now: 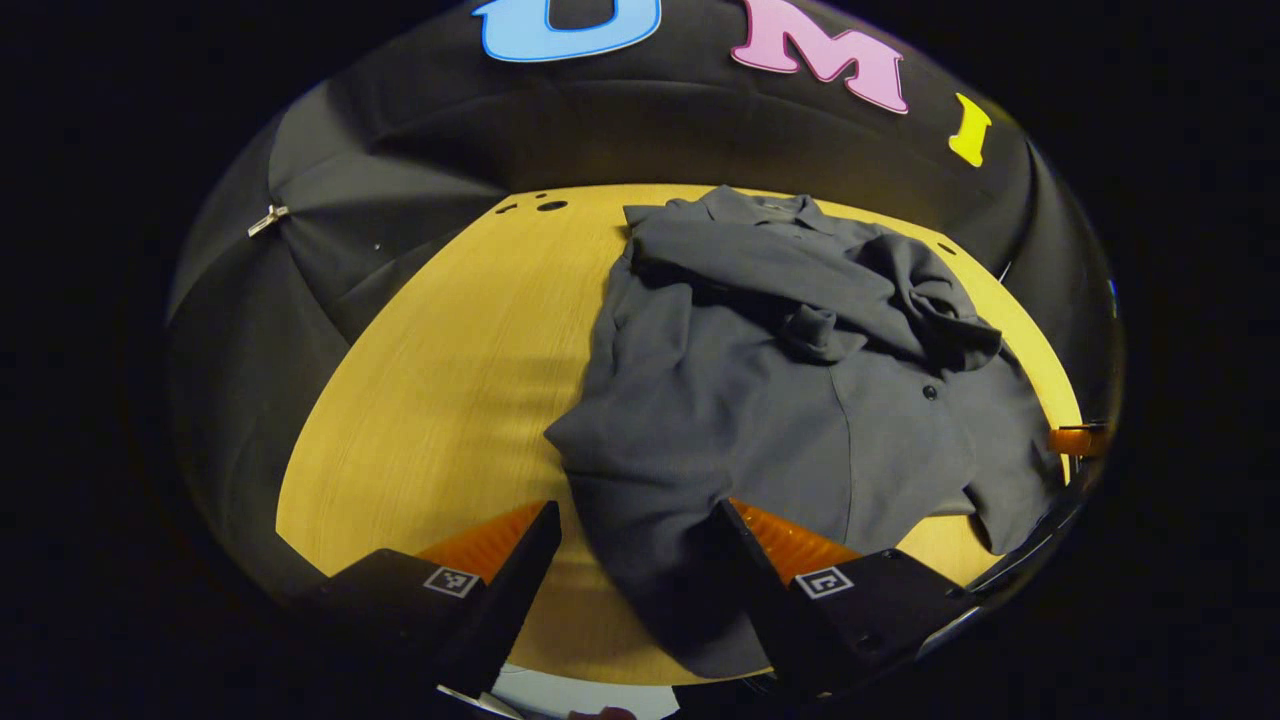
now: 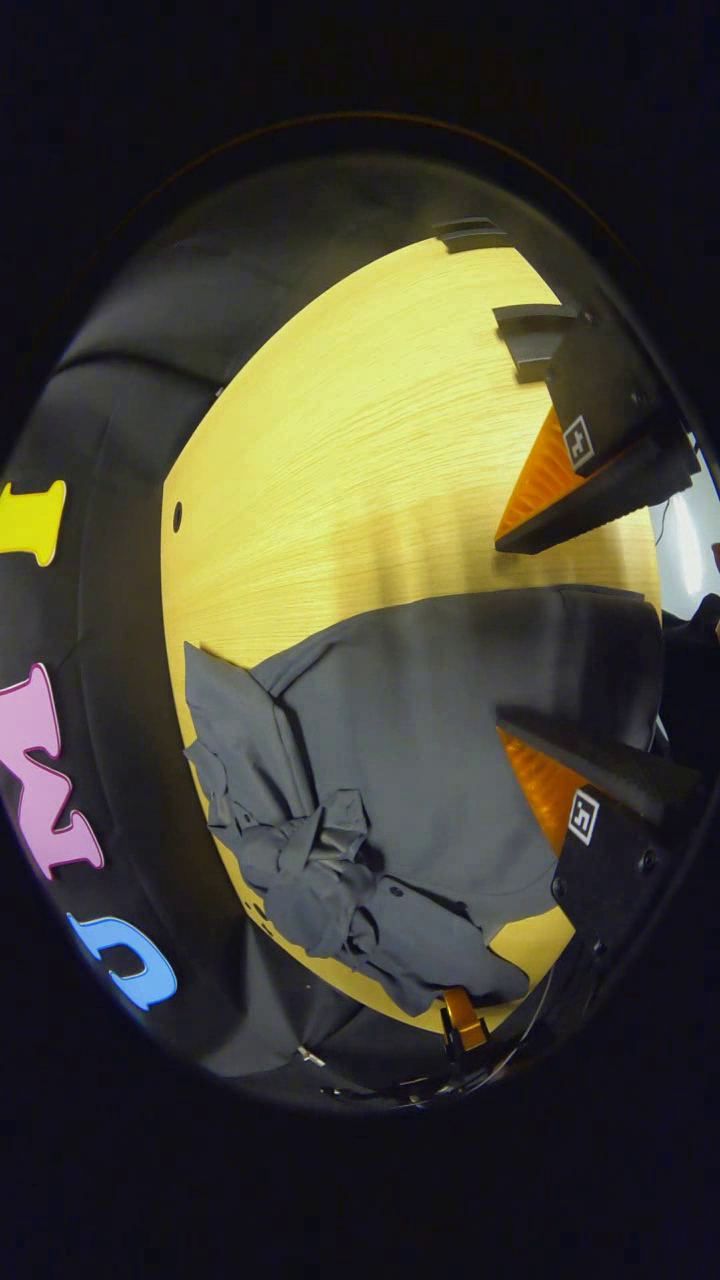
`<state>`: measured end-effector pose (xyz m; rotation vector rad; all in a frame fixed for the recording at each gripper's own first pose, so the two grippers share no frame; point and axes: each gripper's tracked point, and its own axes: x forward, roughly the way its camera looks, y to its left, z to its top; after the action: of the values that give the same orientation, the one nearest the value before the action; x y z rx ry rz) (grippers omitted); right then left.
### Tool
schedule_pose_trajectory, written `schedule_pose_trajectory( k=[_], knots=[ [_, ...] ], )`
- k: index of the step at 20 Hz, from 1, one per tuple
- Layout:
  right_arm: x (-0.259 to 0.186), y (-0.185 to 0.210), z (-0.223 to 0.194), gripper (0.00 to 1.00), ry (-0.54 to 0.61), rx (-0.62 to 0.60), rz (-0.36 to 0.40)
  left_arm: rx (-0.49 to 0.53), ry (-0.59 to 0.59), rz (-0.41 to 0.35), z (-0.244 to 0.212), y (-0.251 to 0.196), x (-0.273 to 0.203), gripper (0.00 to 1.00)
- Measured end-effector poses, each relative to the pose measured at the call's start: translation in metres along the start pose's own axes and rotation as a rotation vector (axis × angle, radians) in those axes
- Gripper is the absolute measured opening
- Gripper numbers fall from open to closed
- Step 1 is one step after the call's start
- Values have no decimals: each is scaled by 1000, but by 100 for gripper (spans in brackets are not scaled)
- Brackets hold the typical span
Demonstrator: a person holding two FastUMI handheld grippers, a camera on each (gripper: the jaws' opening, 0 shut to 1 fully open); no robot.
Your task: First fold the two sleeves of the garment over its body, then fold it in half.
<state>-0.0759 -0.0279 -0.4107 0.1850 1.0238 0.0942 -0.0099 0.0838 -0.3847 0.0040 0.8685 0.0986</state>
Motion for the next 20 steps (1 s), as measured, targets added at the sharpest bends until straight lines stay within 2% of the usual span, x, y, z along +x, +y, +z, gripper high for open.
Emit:
schedule_pose_trajectory(
  k=[3,6,8,9,10,11,13,14,17,20],
  knots=[
    [7,6,-1,99,4,-35,6,19,-1,-9,3,-5,4,97],
    [12,9,-3,99,16,-116,-24,-7,2,-22,3,-7,6,97],
    [13,18,-4,99,17,-168,-8,53,2,-69,2,-16,6,94],
    [14,26,-4,87,19,-183,12,89,1,-98,3,-23,6,78],
    [16,33,-3,66,21,-205,35,116,7,-127,4,-28,7,61],
    [17,42,-3,61,34,-217,73,124,5,-145,6,-33,9,44],
    [17,47,-3,25,45,-217,100,116,24,-155,4,-33,6,10],
    [16,47,-2,7,43,-212,103,99,44,-172,4,-34,6,8],
    [11,47,-10,6,54,-230,101,66,91,-221,-3,-37,-3,6],
    [1,45,-16,6,72,-243,125,55,107,-217,-9,-37,-11,6]
  ],
)
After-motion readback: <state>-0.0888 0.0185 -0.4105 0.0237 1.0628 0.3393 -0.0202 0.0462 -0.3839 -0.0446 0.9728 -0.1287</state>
